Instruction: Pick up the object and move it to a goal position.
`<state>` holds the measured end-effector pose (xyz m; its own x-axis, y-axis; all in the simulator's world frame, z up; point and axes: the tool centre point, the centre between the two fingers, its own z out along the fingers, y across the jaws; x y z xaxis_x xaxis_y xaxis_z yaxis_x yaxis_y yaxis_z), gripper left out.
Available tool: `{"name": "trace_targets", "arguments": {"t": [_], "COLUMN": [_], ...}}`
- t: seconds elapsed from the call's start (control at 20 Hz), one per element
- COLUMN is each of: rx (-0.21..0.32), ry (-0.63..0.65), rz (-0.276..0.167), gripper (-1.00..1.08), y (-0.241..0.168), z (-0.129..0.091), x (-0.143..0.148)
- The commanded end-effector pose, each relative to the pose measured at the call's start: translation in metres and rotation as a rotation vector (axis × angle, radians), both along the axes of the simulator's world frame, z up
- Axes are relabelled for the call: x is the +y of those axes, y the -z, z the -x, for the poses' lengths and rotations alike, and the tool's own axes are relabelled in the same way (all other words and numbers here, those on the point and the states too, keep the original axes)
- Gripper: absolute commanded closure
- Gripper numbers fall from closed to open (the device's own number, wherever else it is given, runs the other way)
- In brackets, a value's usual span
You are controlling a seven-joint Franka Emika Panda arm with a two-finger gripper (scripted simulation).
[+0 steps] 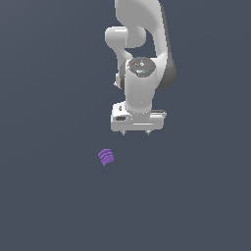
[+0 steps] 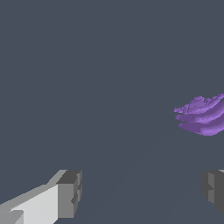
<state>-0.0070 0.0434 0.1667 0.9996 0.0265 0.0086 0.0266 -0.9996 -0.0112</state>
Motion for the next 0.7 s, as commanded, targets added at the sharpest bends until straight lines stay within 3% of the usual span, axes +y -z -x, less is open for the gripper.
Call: {"name": "trace_targets", "arguments": {"t": [0.0, 0.65], "rx": [0.000, -0.007], "ry": [0.000, -0.044], "rz": [0.000, 0.014], "gripper": [-0.92, -0.92], "y": [0.000, -0.008], "z": [0.000, 0.003], "x": [0.000, 0.019]}}
